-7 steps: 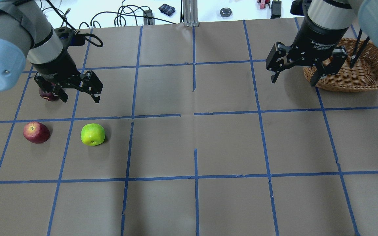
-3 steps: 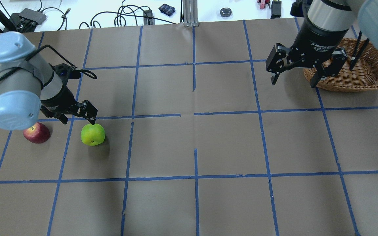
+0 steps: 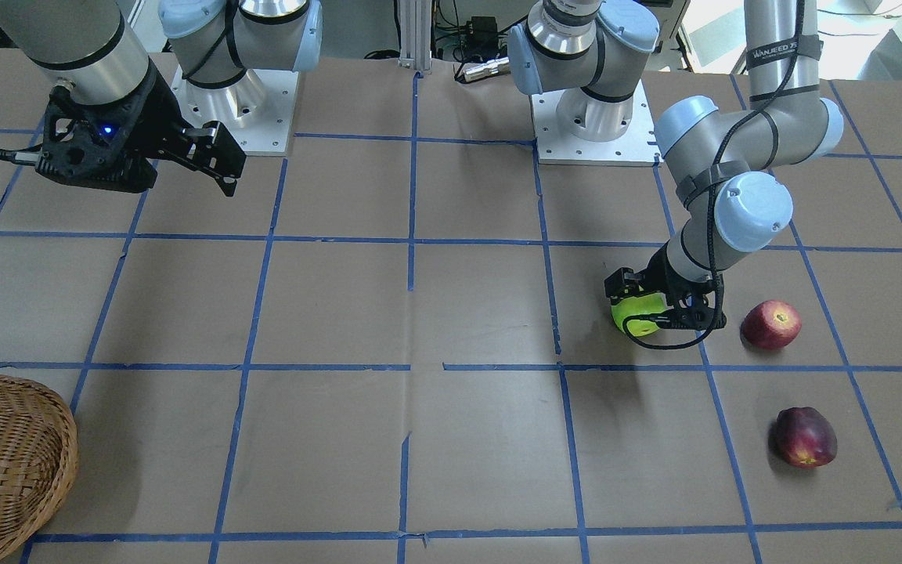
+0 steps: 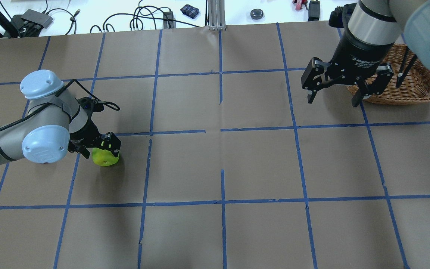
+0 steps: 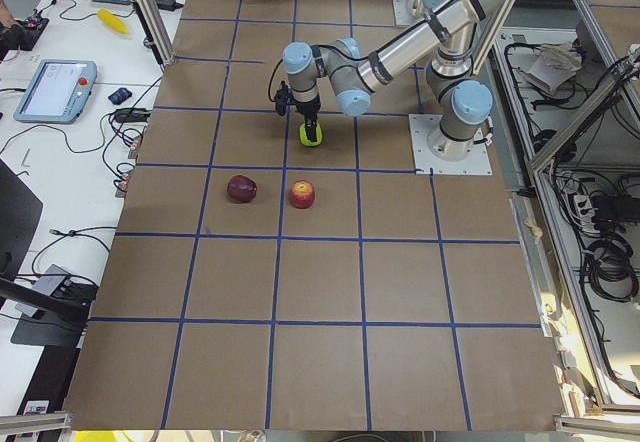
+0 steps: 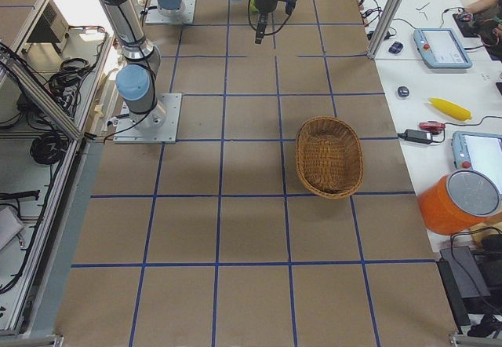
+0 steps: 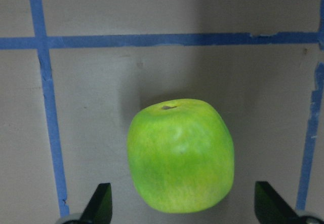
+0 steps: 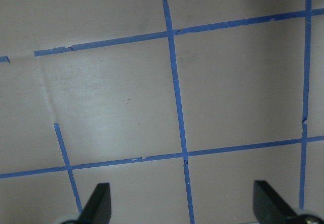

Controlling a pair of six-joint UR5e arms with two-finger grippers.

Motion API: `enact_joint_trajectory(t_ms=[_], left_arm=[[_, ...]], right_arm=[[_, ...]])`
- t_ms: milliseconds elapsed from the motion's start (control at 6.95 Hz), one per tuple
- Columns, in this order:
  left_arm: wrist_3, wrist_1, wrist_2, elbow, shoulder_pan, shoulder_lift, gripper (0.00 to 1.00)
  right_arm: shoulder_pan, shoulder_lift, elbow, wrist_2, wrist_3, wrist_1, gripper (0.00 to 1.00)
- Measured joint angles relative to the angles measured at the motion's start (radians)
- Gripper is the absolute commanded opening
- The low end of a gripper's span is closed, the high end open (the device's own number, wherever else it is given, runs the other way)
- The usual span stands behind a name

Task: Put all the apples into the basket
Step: 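Carry the green apple to the table center and open the left gripper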

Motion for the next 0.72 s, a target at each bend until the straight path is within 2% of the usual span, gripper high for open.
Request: enact_joint_trajectory(t_ms=[288,432,719], left_arm=[[-0.024,0.023,0.0,0.007,0.0,-0.027,0.31],[-0.053,0.042,-0.002,0.013,-0.003,-0.025,0.25],[-0.144,0.048,-0.034,0.048,-0.034,-0.012,0.24]], right_arm=[[-0.001,-0.004,0.009,0.0,-0.002,-0.002,1.0],[-0.002,-0.004,0.012,-0.001,-0.002,-0.006,1.0],[-0.003,-0.005,0.014,-0.001,-0.003,-0.016,1.0]])
